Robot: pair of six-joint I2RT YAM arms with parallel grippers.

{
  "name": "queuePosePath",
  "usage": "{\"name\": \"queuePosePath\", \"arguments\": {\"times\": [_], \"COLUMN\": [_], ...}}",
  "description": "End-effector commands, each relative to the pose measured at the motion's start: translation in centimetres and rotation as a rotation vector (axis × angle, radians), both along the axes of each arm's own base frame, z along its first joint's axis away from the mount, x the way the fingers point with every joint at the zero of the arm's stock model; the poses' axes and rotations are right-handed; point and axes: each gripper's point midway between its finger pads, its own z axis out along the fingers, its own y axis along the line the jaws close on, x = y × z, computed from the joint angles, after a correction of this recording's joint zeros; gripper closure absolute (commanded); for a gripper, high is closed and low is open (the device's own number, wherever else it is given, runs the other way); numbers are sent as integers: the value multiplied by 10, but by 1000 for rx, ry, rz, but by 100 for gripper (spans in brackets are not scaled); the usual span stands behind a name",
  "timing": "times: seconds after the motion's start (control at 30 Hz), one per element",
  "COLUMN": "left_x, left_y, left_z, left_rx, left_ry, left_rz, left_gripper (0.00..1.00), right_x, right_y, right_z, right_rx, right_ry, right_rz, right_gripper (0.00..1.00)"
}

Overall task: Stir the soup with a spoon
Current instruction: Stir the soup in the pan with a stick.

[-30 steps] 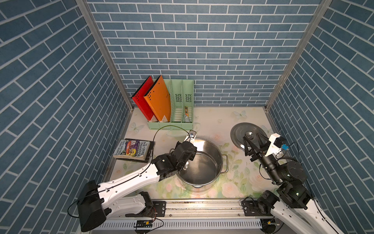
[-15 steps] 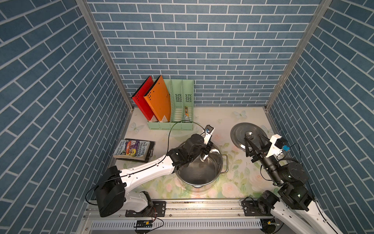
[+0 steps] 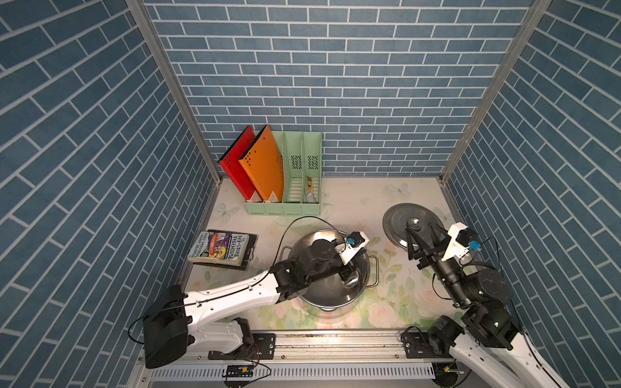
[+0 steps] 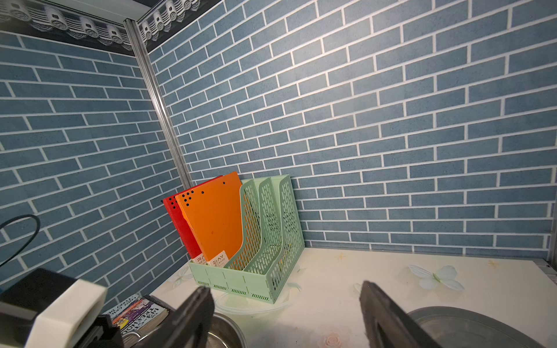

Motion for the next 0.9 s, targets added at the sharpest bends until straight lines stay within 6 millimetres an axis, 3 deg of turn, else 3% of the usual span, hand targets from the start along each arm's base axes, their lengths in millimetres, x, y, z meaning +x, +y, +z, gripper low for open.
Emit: {"name": "queuePosePath", "arguments": {"times": [0.0, 0.17, 0.37, 0.53, 0.77, 0.87], "left_x": [-21, -31, -23, 1, 33, 48], "left_y": [11, 47, 98, 135, 168, 172], "left_z": [-8, -28, -22, -24, -19, -11], "left_rx": [0, 23, 3, 83, 117, 100], "left_ry": [37, 106, 139, 124, 115, 94], "left_rz": [-39, 31, 216, 451, 649, 689], "left_gripper": [100, 100, 100, 100, 100, 100], "right_x": [0, 3, 7, 9, 7, 6], "right_y": [0, 6, 12, 17, 15, 13], "right_z": [8, 6, 4, 5, 8, 6], "right_rx": [0, -6, -11, -9, -6, -4], "right_ry": [-31, -31, -30, -32, -35, -33], "right_rz": [-5, 9, 20, 35, 35, 28], "right_gripper": [19, 19, 19, 20, 20, 20]}}
